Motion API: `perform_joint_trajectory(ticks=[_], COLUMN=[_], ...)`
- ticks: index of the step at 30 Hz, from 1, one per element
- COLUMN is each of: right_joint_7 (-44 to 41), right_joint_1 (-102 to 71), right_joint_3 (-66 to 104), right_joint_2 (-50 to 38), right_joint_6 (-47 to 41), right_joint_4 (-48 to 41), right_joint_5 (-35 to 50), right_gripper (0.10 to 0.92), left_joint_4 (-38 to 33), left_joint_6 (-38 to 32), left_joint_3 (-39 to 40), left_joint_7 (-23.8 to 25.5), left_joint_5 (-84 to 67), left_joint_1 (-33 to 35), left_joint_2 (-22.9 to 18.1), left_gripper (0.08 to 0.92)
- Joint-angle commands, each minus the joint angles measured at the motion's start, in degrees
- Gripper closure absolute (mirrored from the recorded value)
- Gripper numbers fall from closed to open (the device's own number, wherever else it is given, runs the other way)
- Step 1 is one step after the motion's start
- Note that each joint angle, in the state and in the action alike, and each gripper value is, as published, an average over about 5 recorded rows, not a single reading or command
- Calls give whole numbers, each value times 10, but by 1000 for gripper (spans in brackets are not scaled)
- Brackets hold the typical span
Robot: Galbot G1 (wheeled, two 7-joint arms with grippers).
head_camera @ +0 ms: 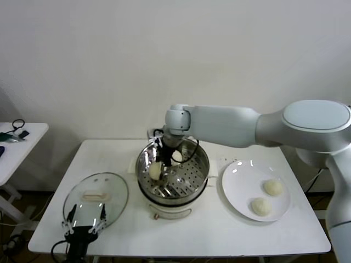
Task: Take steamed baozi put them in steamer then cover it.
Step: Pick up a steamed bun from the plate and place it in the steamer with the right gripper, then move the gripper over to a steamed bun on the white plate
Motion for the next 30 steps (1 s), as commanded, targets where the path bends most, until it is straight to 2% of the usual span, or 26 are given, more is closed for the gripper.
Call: perform_joint_trajectory(ticks=[1, 8, 19, 30], right_joint_7=[1, 1, -42, -65], right_joint_1=[-15, -15, 75, 145], right_joint_3=[-3, 2, 6, 0], right_joint_2=[9, 2, -77, -261], right_joint_6=[0, -4, 22, 54], right_joint_4=[-8, -5, 58, 172], right_joint_5=[-10, -18, 3, -42], right_gripper=[328, 210, 203, 203], left_joint_4=[2, 6, 5, 2], left_joint_6=[0, -4, -5, -6], left_joint_3=[-1, 0, -1, -3], left_joint_7=[0, -1, -3, 0], left_joint_5=[-1, 0, 1, 2], left_joint_1=[2, 7, 8, 12], left_joint_2=[-1, -4, -4, -1], left_gripper=[177, 177, 177, 177])
